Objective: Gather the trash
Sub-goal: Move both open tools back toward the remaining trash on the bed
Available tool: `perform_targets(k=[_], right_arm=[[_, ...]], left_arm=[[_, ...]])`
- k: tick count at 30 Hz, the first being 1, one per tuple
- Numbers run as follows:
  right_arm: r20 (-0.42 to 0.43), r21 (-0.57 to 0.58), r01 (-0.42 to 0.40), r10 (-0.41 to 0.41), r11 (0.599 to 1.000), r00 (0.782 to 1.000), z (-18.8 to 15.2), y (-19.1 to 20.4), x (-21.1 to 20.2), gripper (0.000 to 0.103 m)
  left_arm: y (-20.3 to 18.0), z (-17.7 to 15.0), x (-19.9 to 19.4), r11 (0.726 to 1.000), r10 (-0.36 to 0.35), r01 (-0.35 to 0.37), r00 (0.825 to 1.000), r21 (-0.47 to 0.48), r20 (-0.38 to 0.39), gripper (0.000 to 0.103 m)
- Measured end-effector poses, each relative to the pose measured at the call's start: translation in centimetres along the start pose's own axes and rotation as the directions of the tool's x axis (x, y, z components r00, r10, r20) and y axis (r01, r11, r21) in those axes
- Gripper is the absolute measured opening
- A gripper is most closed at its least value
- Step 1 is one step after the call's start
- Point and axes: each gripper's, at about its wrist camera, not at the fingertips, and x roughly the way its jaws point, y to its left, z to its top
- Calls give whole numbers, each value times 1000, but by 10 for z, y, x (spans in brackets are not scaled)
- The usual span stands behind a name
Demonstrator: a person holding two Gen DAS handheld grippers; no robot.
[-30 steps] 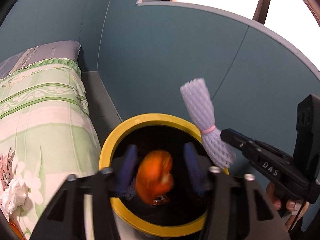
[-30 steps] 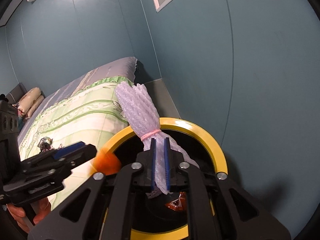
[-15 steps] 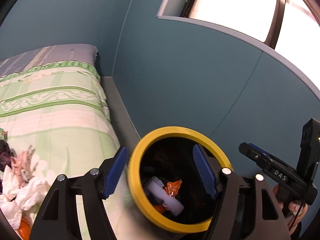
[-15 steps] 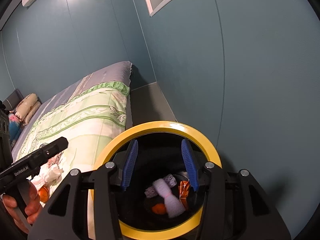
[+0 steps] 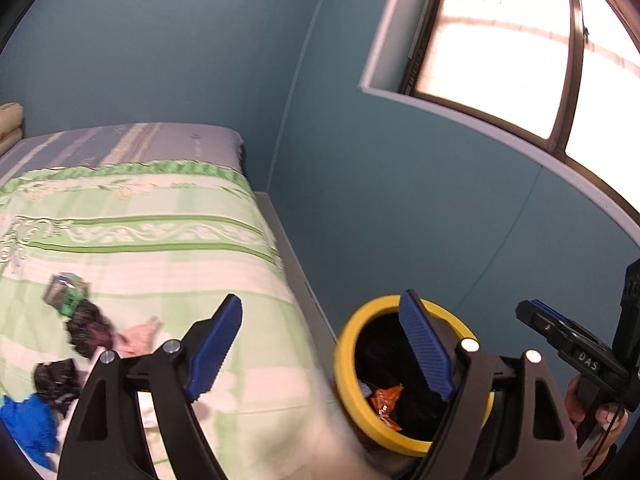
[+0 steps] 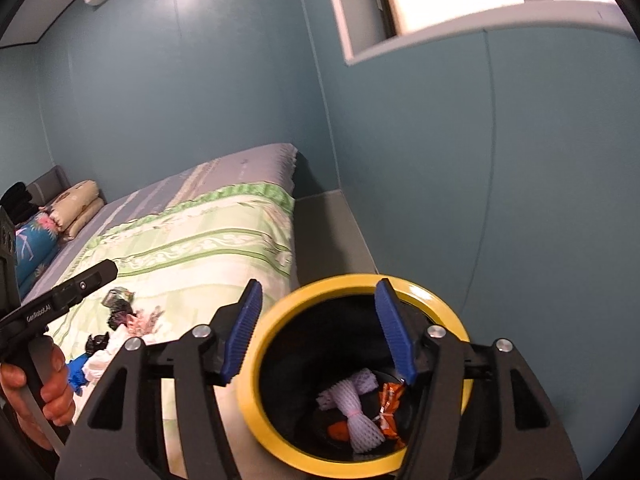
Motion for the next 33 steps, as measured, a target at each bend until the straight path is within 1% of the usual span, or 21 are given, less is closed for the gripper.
perform_targets(k=[4,6,11,13,15,17,23,27,30,33], right_arm=[[23,-41,-42,43,998,999,4,28,-8,65],[29,-62,-58,60,996,998,4,41,-12,69],[53,-119,-99,106,988,993,6,72,-23,78],[58,-132,-118,127,984,990,7,84,-26,80],[59,-144,-142,152,979,987,9,94,-29,82],[68,-170,-157,170,973,983,8,107,-33,85],[97,-242,-190,219,951,971,3,147,-42,92],[92,-288,-224,260,931,961,-3,172,-37,94],[84,-330,-237,279,914,957,-11,191,-32,94],[64,-342,-267,306,901,950,-16,203,-22,94]], left_arm=[[26,7,-28,998,64,-64,997,-6,43,83],[41,8,-43,995,101,-101,993,-15,63,87],[80,8,-78,980,198,-194,976,-46,89,89],[100,5,-94,971,235,-229,967,-69,95,89],[119,4,-108,958,280,-272,955,-93,100,91],[134,3,-120,949,304,-292,948,-118,99,91],[181,-9,-161,910,392,-369,914,-191,103,93],[201,-20,-179,883,448,-422,888,-208,100,95],[214,-31,-186,867,473,-446,877,-225,83,95],[228,-45,-189,851,495,-470,867,-236,58,95]])
